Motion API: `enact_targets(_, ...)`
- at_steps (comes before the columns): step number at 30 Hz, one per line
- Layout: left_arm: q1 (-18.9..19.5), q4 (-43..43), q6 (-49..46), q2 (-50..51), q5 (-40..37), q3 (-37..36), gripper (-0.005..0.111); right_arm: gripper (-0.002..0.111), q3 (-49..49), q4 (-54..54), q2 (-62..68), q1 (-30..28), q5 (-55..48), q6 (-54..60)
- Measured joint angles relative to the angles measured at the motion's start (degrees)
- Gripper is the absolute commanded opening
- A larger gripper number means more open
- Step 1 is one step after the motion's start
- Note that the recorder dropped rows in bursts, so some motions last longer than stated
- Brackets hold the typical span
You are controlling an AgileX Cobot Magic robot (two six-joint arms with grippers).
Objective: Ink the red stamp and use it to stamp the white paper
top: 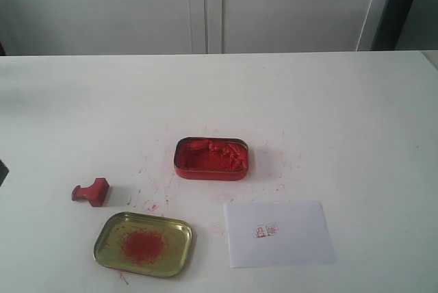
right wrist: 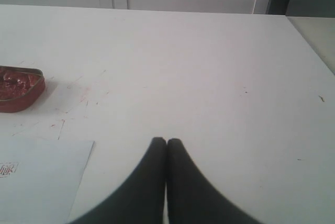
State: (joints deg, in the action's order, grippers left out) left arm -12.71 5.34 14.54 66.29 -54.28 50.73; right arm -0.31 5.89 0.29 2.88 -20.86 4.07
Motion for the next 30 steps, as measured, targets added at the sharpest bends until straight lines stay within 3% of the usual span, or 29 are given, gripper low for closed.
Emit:
enact_targets(7,0.00,0.00,0.00,-4.97,-1.83,-1.74,0.000,0.000,0.00,0.00,0.00,0.00,0.00,0.00)
enact_targets(30,0.00,0.00,0.00,-5.52,1.80,-1.74,0.000,0.000,0.00,0.00,0.00,0.00,0.00,0.00)
